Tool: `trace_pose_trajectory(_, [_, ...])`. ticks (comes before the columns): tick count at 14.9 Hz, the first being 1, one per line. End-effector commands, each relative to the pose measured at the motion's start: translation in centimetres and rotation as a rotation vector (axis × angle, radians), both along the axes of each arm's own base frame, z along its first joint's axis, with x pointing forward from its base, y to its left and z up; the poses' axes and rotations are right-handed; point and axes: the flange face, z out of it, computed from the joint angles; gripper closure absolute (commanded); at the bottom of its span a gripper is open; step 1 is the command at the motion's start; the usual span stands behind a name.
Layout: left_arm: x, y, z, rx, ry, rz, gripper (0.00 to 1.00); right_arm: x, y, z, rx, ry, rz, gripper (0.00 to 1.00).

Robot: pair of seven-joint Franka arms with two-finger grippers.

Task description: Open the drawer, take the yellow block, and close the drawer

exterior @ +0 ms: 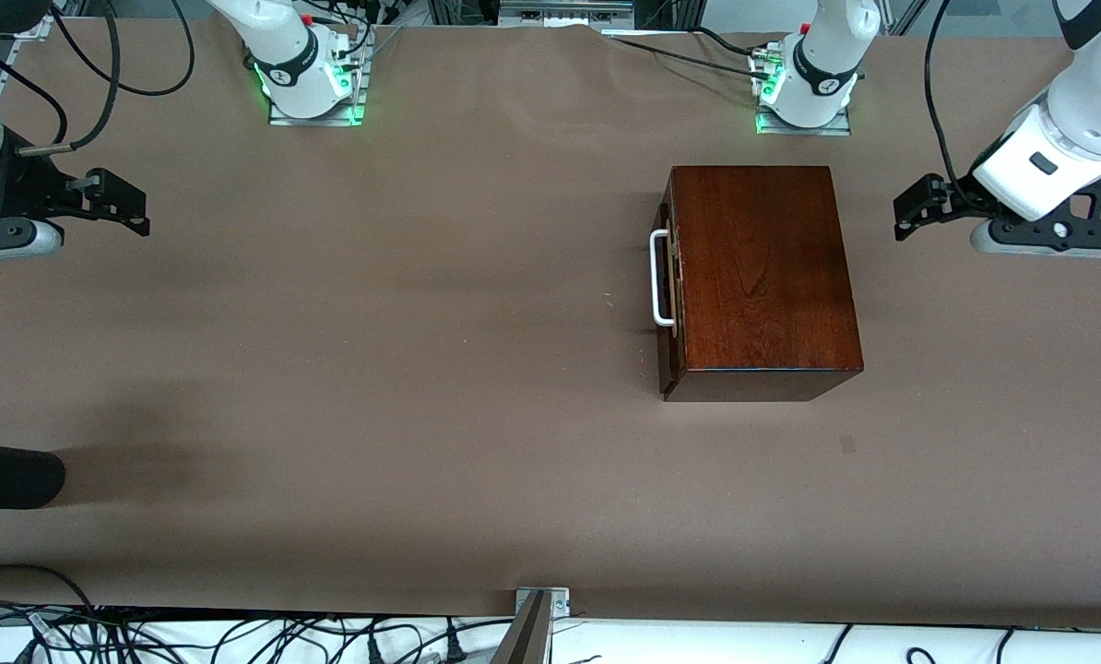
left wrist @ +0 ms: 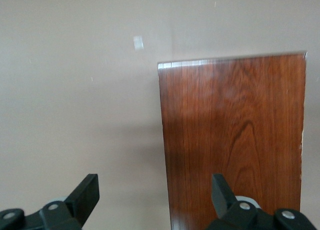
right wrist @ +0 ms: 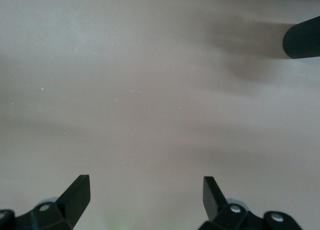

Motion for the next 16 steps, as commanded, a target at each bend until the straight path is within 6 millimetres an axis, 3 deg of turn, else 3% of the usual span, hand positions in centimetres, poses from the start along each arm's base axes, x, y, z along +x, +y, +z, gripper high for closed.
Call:
trace_pose_trajectory(1, [-0.6,-1.7,0.0,-0.017,0.067,-0.020,0.00,0.0,0.1,0.3,0.005,-0.010,0.003,0.00])
trace_pose_trajectory(2, [-0.6,-2.6,-0.3,-0.014,0.076,-0.034,0.00,0.0,0.1,0.3,0.005,-0.010,0.003,0.00])
trace_pose_trajectory(8, [1.5,-3.9,-0.1,-0.027,0.073,-0.078,0.00,-0.1,0.1,0.4,0.005,-0.011,0.003,0.00])
trace_pose_trajectory(9, [1.4,-4.9,-0.5,-0.030,0.080,-0.089,0.00,0.0,0.1,0.3,0.005,-0.010,0.003,0.00])
trace_pose_trajectory(11, [1.1,-8.2,-1.1,-0.031,0.085,-0.140,0.00,0.0,0.1,0.3,0.005,-0.010,0.003,0.00])
trace_pose_trajectory(14, [1.2,-15.0,-2.5,-0.038,0.045,-0.172,0.00,0.0,0.1,0.3,0.005,-0.010,0.003,0.00])
trace_pose_trajectory(16, [1.4,-19.0,-4.9,-0.022,0.065,-0.109,0.00,0.0,0.1,0.3,0.005,-0.010,0.003,0.00])
